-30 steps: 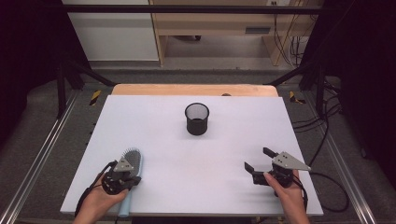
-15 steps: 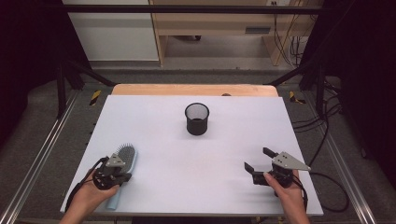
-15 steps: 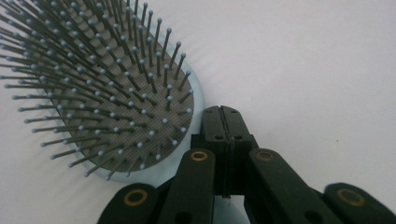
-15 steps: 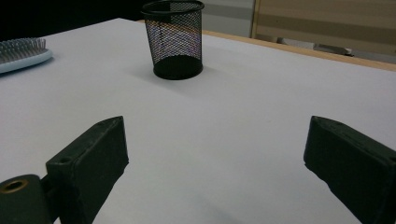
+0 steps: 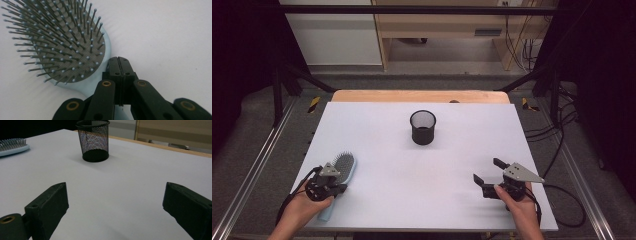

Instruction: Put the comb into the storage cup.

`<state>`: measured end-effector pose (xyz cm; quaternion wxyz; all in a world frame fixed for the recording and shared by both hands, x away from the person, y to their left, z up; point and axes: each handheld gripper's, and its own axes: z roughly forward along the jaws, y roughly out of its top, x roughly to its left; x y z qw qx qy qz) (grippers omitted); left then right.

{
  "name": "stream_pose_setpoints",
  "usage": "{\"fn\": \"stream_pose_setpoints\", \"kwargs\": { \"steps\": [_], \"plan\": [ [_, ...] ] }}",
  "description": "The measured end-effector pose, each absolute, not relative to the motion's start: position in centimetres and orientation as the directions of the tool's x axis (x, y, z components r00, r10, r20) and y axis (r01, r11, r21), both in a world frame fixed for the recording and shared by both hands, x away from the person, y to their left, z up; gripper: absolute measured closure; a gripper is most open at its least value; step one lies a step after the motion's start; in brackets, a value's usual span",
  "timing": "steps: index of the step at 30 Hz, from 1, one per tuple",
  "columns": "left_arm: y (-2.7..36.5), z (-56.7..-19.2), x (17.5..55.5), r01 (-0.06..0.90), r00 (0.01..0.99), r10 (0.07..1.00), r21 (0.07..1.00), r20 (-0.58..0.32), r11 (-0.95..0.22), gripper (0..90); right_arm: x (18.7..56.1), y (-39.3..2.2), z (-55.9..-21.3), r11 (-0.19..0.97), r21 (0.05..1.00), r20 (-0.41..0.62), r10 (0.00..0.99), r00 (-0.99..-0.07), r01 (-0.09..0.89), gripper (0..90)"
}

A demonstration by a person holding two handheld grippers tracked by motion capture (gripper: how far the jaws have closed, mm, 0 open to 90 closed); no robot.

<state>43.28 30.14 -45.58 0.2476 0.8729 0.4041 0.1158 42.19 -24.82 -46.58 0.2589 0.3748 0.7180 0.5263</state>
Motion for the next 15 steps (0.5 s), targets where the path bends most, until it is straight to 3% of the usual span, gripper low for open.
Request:
{"fn": "stream_pose_setpoints", "kwargs": {
  "steps": [15],
  "plan": [
    [31.7,-45.5,43.6,0.662,0.624,0.781,0.515,0.023,-0.544,90.0,42.2,-24.8,-46.6,0.167,0.949,0.024,0.810,-0.586,0.269,6.4]
  ]
}}
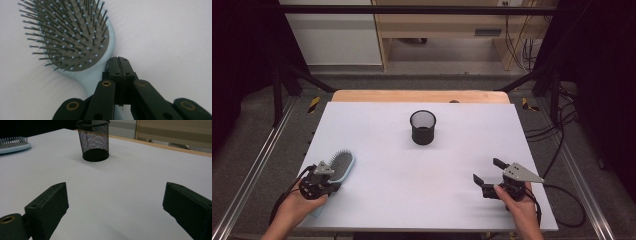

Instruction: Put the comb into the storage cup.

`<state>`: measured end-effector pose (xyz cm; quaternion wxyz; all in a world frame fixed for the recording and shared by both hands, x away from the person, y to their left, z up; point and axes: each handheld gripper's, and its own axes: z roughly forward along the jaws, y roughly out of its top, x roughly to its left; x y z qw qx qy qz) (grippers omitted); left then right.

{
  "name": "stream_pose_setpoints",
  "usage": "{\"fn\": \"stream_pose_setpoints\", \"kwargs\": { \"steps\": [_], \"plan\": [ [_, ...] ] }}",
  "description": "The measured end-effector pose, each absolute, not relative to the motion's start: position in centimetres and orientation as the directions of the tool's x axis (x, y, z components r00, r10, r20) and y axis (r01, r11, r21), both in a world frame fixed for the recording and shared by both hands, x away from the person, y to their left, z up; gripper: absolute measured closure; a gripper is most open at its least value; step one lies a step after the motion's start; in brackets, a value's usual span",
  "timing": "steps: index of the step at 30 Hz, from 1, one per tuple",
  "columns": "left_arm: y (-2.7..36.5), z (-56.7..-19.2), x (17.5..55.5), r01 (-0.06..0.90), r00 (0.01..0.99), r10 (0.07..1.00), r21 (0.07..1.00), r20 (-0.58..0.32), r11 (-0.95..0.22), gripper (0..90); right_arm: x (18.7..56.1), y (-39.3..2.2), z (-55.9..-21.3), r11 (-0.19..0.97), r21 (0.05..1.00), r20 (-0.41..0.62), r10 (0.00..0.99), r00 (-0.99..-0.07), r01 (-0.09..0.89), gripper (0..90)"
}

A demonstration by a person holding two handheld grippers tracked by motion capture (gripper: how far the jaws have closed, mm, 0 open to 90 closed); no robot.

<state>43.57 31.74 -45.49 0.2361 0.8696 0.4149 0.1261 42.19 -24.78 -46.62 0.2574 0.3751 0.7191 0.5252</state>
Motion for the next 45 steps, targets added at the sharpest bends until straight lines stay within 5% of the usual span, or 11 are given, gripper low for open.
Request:
{"fn": "stream_pose_setpoints", "kwargs": {
  "steps": [16,21,24,34,36,40,45],
  "plan": [
    [32.3,-43.5,42.5,0.663,0.567,0.823,0.584,0.017,-0.469,89.3,42.2,-24.7,-46.7,0.171,0.947,0.022,0.809,-0.588,0.270,6.4],
    [32.8,-42.7,41.8,0.663,0.510,0.860,0.625,0.026,-0.412,77.7,42.2,-24.8,-46.6,0.173,0.948,0.018,0.809,-0.588,0.268,6.4],
    [33.0,-42.8,41.6,0.670,0.472,0.881,0.635,0.037,-0.385,58.5,42.2,-24.7,-46.6,0.173,0.947,0.020,0.808,-0.589,0.269,6.4],
    [33.2,-44.2,41.6,0.700,0.407,0.912,0.625,0.046,-0.344,32.9,42.2,-24.7,-46.7,0.177,0.946,0.018,0.807,-0.590,0.271,6.4],
    [33.2,-44.5,41.7,0.706,0.394,0.918,0.623,0.050,-0.337,21.5,42.2,-24.7,-46.7,0.178,0.946,0.018,0.806,-0.592,0.271,6.4],
    [33.2,-45.0,41.8,0.712,0.397,0.916,0.611,0.056,-0.346,19.6,42.2,-24.7,-46.7,0.179,0.946,0.018,0.805,-0.592,0.271,6.3],
    [33.3,-45.3,41.8,0.720,0.405,0.913,0.599,0.049,-0.351,32.9,42.2,-24.6,-46.7,0.181,0.945,0.017,0.805,-0.592,0.272,6.3]
  ]
}}
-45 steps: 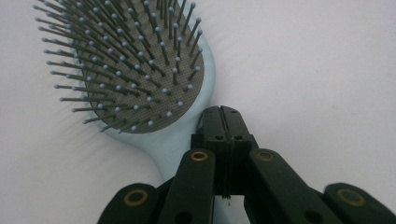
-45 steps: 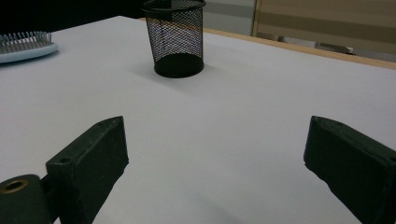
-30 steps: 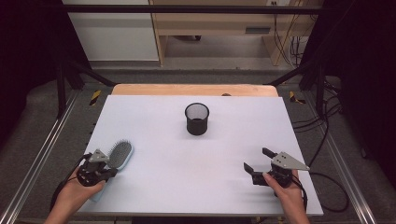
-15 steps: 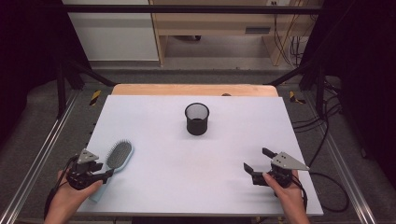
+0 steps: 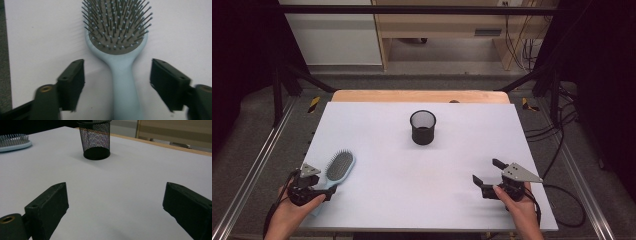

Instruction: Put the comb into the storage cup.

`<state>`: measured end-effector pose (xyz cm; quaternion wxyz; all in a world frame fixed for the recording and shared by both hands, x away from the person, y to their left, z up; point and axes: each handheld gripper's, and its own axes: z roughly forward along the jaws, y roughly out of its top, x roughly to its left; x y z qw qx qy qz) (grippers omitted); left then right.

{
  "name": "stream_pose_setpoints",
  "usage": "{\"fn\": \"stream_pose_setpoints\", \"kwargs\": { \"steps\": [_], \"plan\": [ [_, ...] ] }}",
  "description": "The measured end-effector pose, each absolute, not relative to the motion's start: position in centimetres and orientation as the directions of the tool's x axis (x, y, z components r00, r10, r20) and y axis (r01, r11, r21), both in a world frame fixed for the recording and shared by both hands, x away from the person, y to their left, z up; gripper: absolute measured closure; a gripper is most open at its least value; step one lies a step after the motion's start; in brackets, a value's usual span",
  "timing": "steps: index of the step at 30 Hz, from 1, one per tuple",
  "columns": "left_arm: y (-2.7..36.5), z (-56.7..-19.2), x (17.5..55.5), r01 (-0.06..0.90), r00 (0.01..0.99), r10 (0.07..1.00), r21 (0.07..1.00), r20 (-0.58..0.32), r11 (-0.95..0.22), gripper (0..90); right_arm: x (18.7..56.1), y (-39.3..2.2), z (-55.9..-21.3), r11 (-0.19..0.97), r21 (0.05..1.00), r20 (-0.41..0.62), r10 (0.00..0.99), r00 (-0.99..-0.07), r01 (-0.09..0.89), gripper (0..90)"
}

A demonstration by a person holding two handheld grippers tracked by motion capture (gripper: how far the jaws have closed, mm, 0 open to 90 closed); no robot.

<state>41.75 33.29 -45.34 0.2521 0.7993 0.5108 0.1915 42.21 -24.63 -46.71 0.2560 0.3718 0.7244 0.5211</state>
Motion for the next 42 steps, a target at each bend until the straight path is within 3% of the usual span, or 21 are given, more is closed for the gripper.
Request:
{"fn": "stream_pose_setpoints", "kwargs": {
  "steps": [3,10,21,35,42],
  "plan": [
    [33.3,-45.5,41.8,0.725,0.411,0.911,0.594,0.033,-0.349,45.0,42.2,-24.6,-46.7,0.182,0.945,0.015,0.806,-0.592,0.271,6.3],
    [33.3,-46.1,41.8,0.737,0.423,0.906,0.579,0.009,-0.350,57.0,42.2,-24.5,-46.7,0.186,0.944,0.014,0.804,-0.595,0.273,6.3],
    [33.5,-46.2,41.9,0.727,0.430,0.902,0.583,0.026,-0.364,68.5,42.2,-24.5,-46.8,0.194,0.943,0.006,0.802,-0.598,0.270,6.4],
    [33.5,-46.1,41.9,0.688,0.470,0.881,0.601,0.057,-0.407,69.4,42.2,-24.4,-46.8,0.196,0.943,0.005,0.802,-0.597,0.270,6.4],
    [32.6,-44.9,42.3,0.624,0.492,0.866,0.657,0.093,-0.425,69.4,42.3,-24.4,-46.8,0.194,0.943,0.006,0.802,-0.597,0.269,6.4]
  ]
}}
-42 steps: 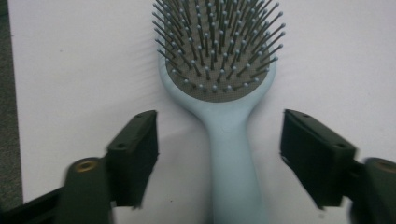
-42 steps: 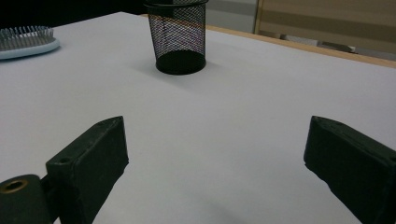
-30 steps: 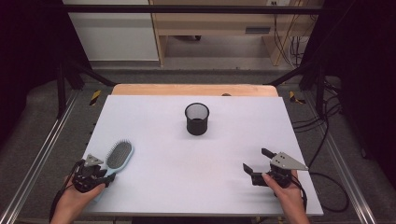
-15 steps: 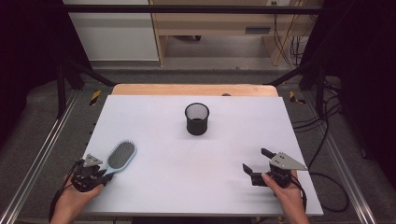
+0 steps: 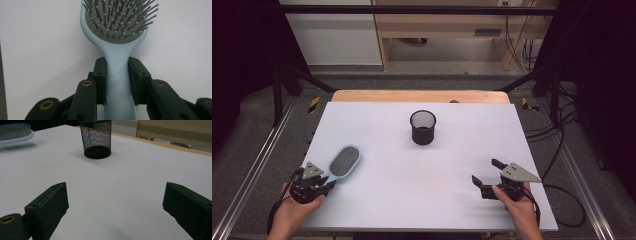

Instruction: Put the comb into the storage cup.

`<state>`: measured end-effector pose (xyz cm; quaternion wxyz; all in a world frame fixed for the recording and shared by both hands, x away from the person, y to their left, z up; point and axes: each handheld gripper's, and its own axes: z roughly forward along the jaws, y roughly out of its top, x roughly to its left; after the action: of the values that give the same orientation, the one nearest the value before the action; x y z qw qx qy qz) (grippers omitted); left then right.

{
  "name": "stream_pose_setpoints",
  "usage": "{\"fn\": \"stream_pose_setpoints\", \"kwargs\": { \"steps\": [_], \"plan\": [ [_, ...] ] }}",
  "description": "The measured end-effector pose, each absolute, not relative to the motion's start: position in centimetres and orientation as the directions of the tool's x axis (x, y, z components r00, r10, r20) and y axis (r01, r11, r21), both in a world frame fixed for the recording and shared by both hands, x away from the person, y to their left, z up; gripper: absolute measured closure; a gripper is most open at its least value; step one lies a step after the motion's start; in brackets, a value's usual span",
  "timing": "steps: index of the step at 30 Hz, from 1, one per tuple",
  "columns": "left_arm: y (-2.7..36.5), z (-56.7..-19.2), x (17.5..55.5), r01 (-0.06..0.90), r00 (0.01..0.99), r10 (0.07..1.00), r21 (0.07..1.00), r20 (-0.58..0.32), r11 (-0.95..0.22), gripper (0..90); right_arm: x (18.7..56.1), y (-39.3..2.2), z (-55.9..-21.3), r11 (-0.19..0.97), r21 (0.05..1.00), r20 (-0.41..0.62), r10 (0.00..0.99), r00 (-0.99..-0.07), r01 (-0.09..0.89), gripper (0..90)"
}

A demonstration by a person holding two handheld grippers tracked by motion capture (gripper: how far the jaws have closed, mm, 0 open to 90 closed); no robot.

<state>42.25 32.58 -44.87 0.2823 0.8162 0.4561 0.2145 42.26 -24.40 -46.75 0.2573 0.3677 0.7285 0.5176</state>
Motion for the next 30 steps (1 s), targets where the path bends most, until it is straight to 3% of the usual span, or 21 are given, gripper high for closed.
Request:
{"fn": "stream_pose_setpoints", "kwargs": {
  "steps": [14,30],
  "plan": [
    [28.3,-43.1,44.6,0.536,0.535,0.837,0.721,0.113,-0.440,69.4,42.2,-24.0,-46.6,0.189,0.945,0.010,0.798,-0.603,0.265,6.0],
    [23.2,-40.3,44.6,0.410,0.589,0.798,0.804,0.127,-0.431,69.5,42.1,-23.5,-46.3,0.136,0.956,0.049,0.800,-0.598,0.260,5.4]
  ]
}}
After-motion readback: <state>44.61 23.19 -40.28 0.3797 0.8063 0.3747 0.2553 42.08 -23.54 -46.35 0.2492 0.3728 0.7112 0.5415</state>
